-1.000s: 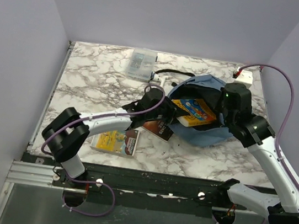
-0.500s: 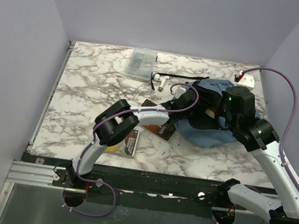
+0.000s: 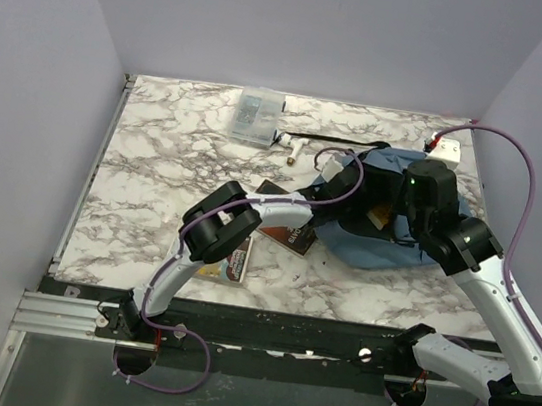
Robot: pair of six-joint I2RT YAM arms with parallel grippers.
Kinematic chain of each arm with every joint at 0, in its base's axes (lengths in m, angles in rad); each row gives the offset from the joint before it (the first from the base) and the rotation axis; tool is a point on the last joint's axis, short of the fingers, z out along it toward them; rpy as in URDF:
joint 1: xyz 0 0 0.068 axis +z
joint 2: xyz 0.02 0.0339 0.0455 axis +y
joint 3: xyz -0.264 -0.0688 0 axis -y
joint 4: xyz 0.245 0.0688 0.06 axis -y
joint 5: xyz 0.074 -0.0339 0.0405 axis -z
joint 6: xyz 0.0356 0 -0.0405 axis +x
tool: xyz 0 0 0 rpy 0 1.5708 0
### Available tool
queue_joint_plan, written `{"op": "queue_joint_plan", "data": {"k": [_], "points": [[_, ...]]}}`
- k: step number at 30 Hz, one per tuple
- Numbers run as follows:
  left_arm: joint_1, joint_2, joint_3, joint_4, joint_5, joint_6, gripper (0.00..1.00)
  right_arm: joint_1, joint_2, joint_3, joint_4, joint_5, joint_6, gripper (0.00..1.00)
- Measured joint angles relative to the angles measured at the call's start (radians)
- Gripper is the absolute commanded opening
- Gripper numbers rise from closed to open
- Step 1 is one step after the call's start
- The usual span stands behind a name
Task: Pack the student bag
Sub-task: Place the book in the student bag.
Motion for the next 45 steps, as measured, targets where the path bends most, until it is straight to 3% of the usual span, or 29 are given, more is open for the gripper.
{"op": "queue_joint_plan", "data": {"k": [8,18,22,27,35,40,42,45], "points": [[0.016,-0.079,-0.011,-0.043,0.123,0.078,0.0,0.0,0.001,0.0,0.001,0.022,-0.014,0.01],[0.053,-0.068,0.017,-0.053,0.334,0.113,0.0,0.0,0.0,-0.008,0.005,0.055,-0.032,0.0],[0.058,-0.099,-0.078,0.026,0.475,0.111,0.0,0.0,-0.005,-0.039,0.019,0.055,-0.045,0.01],[0.061,-0.098,-0.082,0.09,0.615,0.081,0.0,0.0,-0.023,-0.053,0.037,0.054,-0.056,0.01],[0.061,0.01,0.004,0.134,0.576,-0.011,0.71,0.0,-0.018,-0.062,0.047,0.047,-0.056,0.01],[0.071,0.01,-0.024,0.087,0.541,-0.007,0.87,0.0,-0.012,-0.071,0.047,0.044,-0.055,0.0],[0.073,-0.028,-0.078,0.065,0.527,0.013,0.97,0.0,-0.012,-0.074,0.047,0.044,-0.054,0.0],[0.079,-0.09,-0.119,-0.014,0.513,0.06,0.98,0.0,-0.012,-0.081,0.047,0.044,-0.047,0.0]]}}
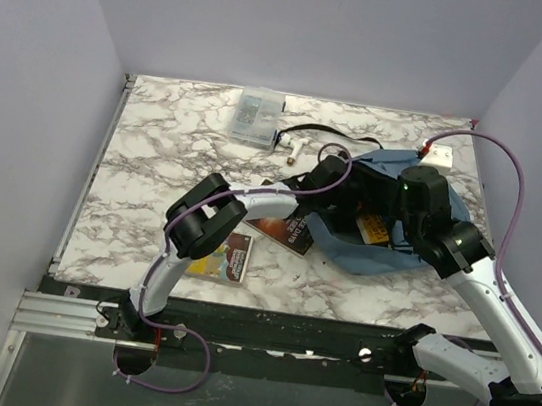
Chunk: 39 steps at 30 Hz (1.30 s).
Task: Pack the student bag
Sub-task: Place the book in the student bag, then pick up the book from the center of the board.
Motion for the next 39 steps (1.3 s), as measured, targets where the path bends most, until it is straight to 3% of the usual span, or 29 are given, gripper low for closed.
{"op": "queue_joint_plan", "data": {"k": [8,12,20,29,34,35,39], "points": [[0.014,-0.167,-0.022,-0.183,-0.055,0.156,0.97,0.0,0.013,-0.004,-0.013,0.034,0.035,0.0],[0.018,-0.185,-0.027,-0.185,-0.053,0.191,0.82,0.0,0.024,-0.005,-0.025,0.051,0.057,0.0],[0.018,-0.26,-0.139,-0.219,-0.067,0.329,0.87,0.0,0.029,-0.005,-0.037,0.085,0.071,0.01],[0.06,-0.721,-0.476,-0.204,-0.055,0.558,0.92,0.0,0.012,-0.051,-0.071,0.241,0.074,0.01],[0.177,-0.967,-0.667,-0.18,-0.026,0.582,0.93,-0.009,0.011,-0.053,-0.097,0.333,0.073,0.01],[0.206,-1.006,-0.705,-0.182,-0.024,0.582,0.94,-0.011,0.011,-0.051,-0.106,0.346,0.071,0.04],[0.338,-1.143,-0.809,-0.298,-0.057,0.575,0.96,-0.015,0.002,-0.049,-0.098,0.278,0.019,0.47]]}}
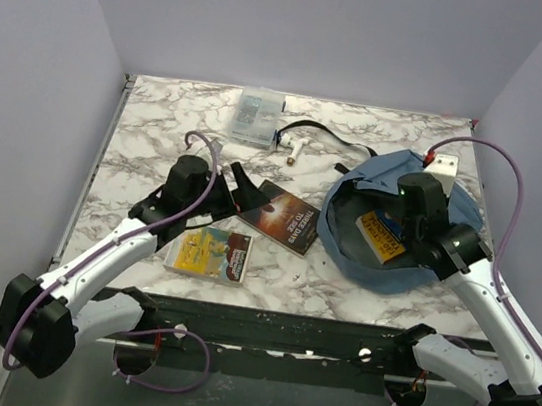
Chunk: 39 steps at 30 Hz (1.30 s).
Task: Pack the student bag
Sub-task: Pick up the book from the center of the board.
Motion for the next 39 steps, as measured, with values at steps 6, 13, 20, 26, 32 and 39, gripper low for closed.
{"op": "queue_joint_plan", "data": {"k": [6,13,20,26,32,39], "points": [[0.134,-0.091,-0.017,-0.247,-0.137,-0.005,0.95,-0.005,-0.071,0.0,0.09,-0.501,-0.089,0.71],[0.183,-0.19,-0.132,-0.401,-0.263,-0.036,0.89,0.006,0.072,0.066,0.282,-0.915,-0.017,0.75],[0.183,-0.219,-0.275,-0.421,-0.325,-0.107,0.75,0.195,0.431,0.053,0.516,-1.073,0.146,0.61],[0.183,-0.18,-0.279,-0.368,-0.328,-0.114,0.7,0.284,0.691,0.053,0.673,-1.208,0.228,0.57],[0.184,-0.177,-0.292,-0.34,-0.328,-0.121,0.68,0.282,0.841,0.084,0.73,-1.26,0.237,0.61],[0.185,-0.233,-0.331,-0.321,-0.33,-0.14,0.68,0.279,0.879,0.108,0.727,-1.26,0.237,0.68]]}}
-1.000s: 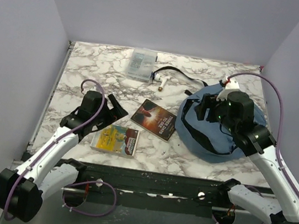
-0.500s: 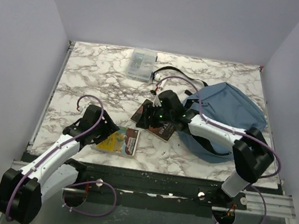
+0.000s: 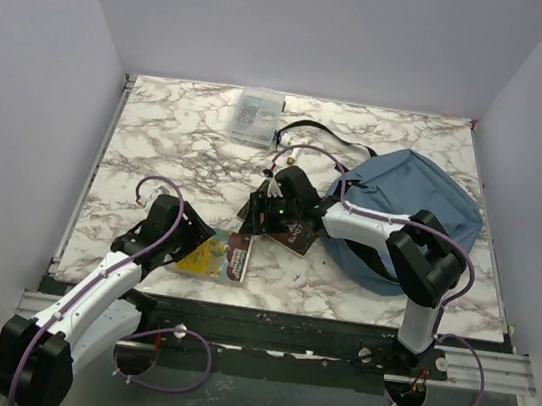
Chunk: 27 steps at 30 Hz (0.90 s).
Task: Pack the student bag
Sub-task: Pick up the book from the center of the board.
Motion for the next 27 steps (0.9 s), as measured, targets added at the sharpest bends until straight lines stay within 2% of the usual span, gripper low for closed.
{"op": "queue_joint_plan", "data": {"k": [4,11,19,27], "points": [[0.001,-0.003,-0.002,0.0,-0.003,-0.005,0.68,0.0,0.002,-0.007,0.014,0.0,0.031,0.69],[0.001,-0.005,-0.003,0.0,-0.003,-0.015,0.68,-0.003,0.056,-0.059,0.149,-0.054,0.115,0.68],[0.001,-0.013,-0.01,0.002,-0.003,-0.033,0.68,-0.02,0.06,-0.089,0.211,-0.108,0.172,0.61],[0.005,-0.01,-0.02,0.026,-0.002,-0.051,0.64,-0.027,0.021,-0.146,0.196,-0.236,0.246,0.55]]}}
